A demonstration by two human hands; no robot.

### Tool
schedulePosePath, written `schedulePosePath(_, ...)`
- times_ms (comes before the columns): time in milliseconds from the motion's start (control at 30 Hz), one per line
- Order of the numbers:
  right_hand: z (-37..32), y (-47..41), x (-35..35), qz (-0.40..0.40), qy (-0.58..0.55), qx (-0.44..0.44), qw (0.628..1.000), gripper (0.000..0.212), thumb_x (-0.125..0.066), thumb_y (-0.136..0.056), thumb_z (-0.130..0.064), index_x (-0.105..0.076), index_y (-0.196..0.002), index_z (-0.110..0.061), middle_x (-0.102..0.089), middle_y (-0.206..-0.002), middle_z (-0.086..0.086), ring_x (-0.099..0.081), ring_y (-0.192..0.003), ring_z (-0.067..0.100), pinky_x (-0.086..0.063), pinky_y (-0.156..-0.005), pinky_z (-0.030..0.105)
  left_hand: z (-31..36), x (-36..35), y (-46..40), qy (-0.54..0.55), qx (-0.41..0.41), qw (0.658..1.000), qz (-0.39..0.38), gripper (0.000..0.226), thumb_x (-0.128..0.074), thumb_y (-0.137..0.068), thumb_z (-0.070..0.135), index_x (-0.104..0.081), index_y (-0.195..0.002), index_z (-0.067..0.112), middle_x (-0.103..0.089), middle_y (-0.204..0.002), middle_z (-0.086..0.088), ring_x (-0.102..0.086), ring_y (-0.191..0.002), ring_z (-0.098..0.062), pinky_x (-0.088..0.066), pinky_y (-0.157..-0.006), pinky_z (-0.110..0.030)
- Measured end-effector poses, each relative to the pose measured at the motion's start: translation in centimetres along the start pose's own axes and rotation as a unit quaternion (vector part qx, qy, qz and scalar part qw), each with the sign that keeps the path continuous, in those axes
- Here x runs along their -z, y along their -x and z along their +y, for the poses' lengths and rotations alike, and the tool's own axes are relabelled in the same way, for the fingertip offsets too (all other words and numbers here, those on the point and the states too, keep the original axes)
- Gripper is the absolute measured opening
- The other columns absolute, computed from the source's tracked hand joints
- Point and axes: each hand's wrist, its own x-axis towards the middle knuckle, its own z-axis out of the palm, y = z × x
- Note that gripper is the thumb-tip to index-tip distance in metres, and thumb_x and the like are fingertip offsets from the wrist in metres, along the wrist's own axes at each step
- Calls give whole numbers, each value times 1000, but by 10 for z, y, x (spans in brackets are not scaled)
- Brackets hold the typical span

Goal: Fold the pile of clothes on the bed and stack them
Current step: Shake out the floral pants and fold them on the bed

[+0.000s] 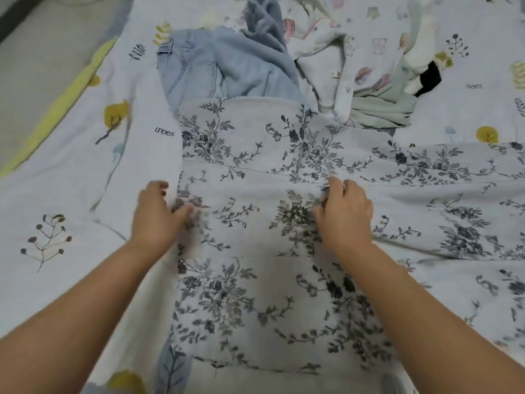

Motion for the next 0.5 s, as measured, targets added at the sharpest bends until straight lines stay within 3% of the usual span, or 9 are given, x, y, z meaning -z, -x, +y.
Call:
schedulePosePath(100,-3,30,-29,-30,22,46,998,55,-53,-90,-34,-34,-138,-16,-35,-138,11,-34,-129,26,-30,-109,46,-27,-28,17,-46,74,995,-40,48,-67,-84,29,-46,-111,-6,-50,-79,-4,-54,-69,-23,-46,-60,-33)
schedulePosePath(233,-8,101,-66,-113,71,152,979,48,-53,-83,-34,-47,-126,-15,-45,-127,9,-45,-116,27,-40,-98,40,-58,-49,43,-93,108,984,-105,34,-57,-90,37,-41,-92,7,-52,-73,-5,-53,-64,-22,-41,-53,-33)
schedulePosePath(333,2,114,-82,-147,84,105,980,50,-51,-91,-35,-38,-136,-17,-44,-130,5,-44,-116,23,-37,-96,34,-63,-51,51,-56,79,991,-97,24,-53,-94,28,-38,-89,10,-45,-69,-1,-44,-60,-17,-29,-50,-29)
schedulePosePath(400,7,104,-82,-148,64,71,984,30,-42,-95,-19,-43,-125,-20,-51,-122,0,-45,-103,17,-36,-82,25,-61,-48,55,-20,41,996,-79,19,-50,-95,22,-37,-89,10,-46,-64,-3,-43,-56,-15,-26,-47,-27)
schedulePosePath(500,-3,95,-73,-175,35,52,983,27,-42,-87,0,-50,-109,-16,-59,-109,3,-50,-89,18,-35,-69,25,-58,-33,62,-13,-27,998,-55,13,-48,-96,20,-37,-92,13,-49,-60,-1,-45,-53,-14,-28,-46,-27)
